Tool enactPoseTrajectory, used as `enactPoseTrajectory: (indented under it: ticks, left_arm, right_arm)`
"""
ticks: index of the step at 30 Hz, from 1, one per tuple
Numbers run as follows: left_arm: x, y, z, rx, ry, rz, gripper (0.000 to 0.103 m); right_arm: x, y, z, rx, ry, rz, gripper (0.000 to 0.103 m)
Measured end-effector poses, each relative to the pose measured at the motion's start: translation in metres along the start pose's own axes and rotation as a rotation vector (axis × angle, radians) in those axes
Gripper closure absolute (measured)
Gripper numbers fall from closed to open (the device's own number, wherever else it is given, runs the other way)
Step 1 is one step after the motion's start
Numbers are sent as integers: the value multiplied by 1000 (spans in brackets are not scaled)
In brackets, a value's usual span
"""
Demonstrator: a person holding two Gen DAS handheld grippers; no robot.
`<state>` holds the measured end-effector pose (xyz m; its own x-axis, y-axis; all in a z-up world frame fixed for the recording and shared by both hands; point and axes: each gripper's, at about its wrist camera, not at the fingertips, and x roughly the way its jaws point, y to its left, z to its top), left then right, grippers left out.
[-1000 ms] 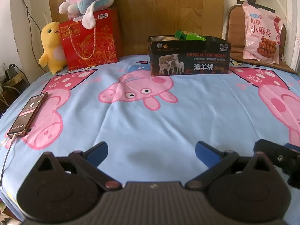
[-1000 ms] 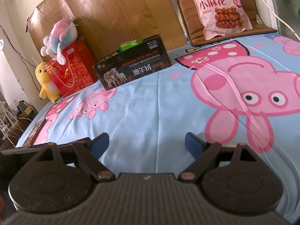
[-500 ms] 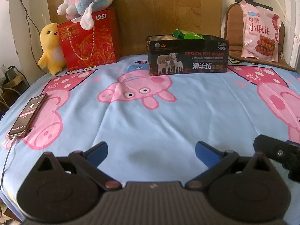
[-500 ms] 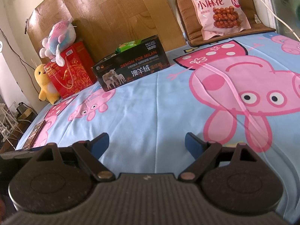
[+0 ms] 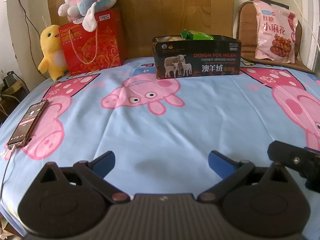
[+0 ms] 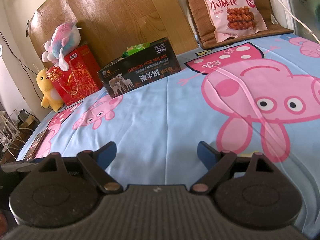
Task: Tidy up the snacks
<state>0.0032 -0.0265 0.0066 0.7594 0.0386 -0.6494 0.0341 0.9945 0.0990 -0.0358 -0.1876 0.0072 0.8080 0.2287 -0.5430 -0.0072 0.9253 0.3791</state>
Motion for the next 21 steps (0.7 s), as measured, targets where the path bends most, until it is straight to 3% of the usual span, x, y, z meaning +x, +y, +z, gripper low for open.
enactPoseTrajectory:
  ticks: [11, 21]
  left_arm:
    - [-2, -1, -1, 7, -4, -7, 0]
    - [0, -3, 7, 10, -6, -58, 0]
  right_arm:
    - [0, 0, 0, -1, 0, 1, 13]
    - [-1, 0, 0, -2, -9, -11, 13]
